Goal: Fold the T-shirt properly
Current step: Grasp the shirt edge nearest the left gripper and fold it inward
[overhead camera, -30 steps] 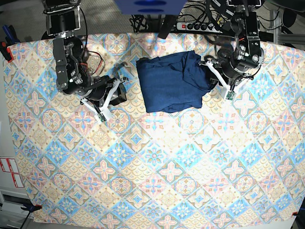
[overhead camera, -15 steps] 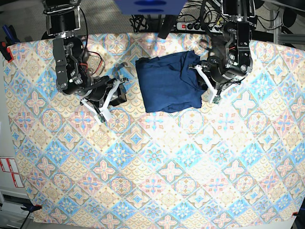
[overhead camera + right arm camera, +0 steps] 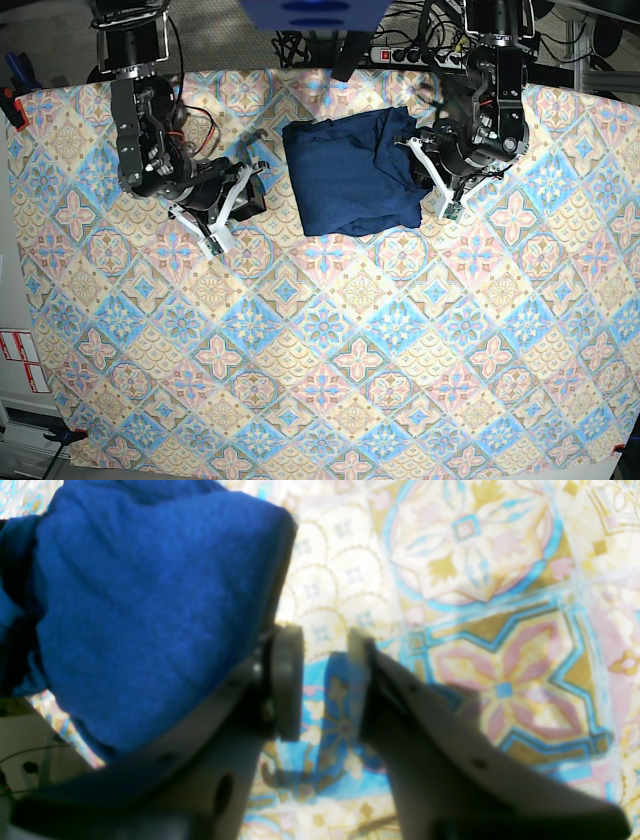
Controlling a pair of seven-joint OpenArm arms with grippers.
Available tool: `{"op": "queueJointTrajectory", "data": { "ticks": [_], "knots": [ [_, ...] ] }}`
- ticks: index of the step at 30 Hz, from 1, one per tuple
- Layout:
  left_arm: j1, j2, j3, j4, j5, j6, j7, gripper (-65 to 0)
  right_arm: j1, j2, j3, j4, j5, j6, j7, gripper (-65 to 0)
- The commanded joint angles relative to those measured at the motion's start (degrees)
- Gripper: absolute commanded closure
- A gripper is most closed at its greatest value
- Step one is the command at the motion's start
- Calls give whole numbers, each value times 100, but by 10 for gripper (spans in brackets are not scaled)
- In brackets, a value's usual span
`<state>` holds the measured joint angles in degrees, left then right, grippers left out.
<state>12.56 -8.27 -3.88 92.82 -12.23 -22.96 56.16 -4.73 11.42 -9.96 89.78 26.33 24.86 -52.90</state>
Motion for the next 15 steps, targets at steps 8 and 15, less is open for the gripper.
{"op": "queueJointTrajectory", "data": {
  "ticks": [8,15],
  "knots": [
    [-232,-21,-311,85,-74,-20,-100,-208,82,23,15,240,88,24,108,-149],
    [-442,40,-293,-20,-109,-20,-100,-47,91,23,15,416,88,24,-147,-149]
  ]
}}
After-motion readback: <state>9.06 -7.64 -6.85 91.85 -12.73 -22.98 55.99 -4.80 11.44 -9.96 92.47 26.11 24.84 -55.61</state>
